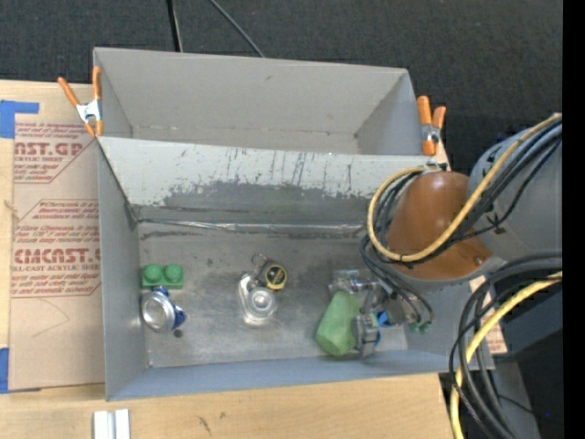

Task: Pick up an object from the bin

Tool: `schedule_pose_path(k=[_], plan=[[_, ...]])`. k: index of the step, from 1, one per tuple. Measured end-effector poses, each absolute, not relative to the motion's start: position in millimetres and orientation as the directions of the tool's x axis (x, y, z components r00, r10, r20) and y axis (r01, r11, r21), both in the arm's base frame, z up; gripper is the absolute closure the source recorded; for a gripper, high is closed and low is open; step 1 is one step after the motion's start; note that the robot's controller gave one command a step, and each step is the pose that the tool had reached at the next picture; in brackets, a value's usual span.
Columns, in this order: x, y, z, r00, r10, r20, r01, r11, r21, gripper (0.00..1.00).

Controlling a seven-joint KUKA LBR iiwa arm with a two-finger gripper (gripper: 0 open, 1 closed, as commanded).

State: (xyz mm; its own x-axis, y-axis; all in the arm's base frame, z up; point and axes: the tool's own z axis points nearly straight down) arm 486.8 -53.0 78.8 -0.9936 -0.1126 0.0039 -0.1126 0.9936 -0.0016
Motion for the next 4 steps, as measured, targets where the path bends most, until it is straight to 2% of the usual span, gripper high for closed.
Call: schedule_pose_path(k=[1, 2, 3, 4], plan=[[501.3, -61, 244, -0.884, -0.468, -0.008, -0.468, 0.884, -0.005, 1.00], [500.0, -61, 240, -0.884, -0.468, -0.003, -0.468, 0.884, 0.000, 0.00], [483.3, -69, 134, -0.828, -0.561, 0.005, -0.561, 0.828, 0.006, 0.00], [497.1, -57, 69, -0.383, -0.924, 0.000, -0.924, 0.383, 0.004, 0.00]])
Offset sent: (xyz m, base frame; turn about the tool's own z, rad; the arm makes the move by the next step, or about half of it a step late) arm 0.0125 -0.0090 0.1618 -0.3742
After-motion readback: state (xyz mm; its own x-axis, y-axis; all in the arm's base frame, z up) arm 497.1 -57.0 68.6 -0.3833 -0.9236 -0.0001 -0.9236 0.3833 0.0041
